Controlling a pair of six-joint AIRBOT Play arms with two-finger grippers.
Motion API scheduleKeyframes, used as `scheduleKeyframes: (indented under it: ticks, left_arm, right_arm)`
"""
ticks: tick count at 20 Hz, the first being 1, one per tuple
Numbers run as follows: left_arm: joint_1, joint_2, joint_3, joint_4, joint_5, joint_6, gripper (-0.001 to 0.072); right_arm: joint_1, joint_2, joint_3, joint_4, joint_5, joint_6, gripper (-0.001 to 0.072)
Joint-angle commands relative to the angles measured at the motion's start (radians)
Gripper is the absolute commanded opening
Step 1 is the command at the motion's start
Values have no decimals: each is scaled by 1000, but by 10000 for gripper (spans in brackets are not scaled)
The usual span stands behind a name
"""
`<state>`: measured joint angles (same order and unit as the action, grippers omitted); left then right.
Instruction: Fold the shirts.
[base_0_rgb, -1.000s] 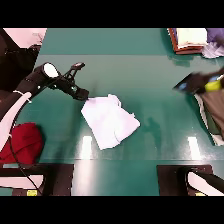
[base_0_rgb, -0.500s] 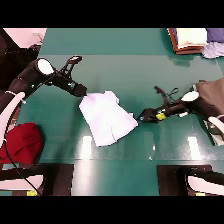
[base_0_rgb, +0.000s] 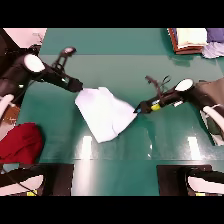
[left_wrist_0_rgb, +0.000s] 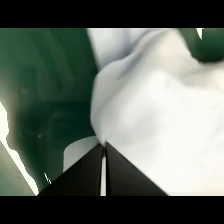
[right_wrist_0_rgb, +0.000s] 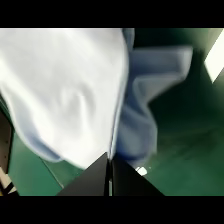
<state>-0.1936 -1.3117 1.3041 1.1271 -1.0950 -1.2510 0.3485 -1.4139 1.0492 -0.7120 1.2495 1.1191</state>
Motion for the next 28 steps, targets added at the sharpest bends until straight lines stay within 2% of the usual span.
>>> scheduleKeyframes:
  ticks: [1, 5, 8, 11, 13, 15, 19, 25, 28]
  left_arm:
    - [8, 170, 54, 18, 47, -18, 31]
    - [2, 371, 179, -25, 47, -33, 31]
    - [2, 463, 277, -115, 26, -32, 30]
    - [2, 462, 402, -166, -103, -33, 30]
    - [2, 462, 419, -173, -156, -54, 30]
    - [2, 451, 397, -162, -225, -63, 30]
    - [2, 449, 168, -151, -248, -79, 30]
    - [2, 449, -384, -136, -167, -71, 31]
    - [2, 449, -593, -162, -152, -17, 31]
  right_arm:
    - [-70, 129, 166, -137, 54, 90, 19]
    - [-127, 275, 421, -182, 64, 132, 18]
    - [-128, 334, 576, -181, 79, 143, 18]
    - [-128, 362, 695, -206, 140, 186, 19]
    - [-128, 356, 777, -270, 213, 253, 18]
    - [-128, 320, 834, -286, 298, 272, 19]
    - [-128, 237, 765, -286, 359, 294, 19]
    - [-128, 175, 398, -313, 319, 269, 18]
    - [-128, 179, 260, -332, 277, 267, 19]
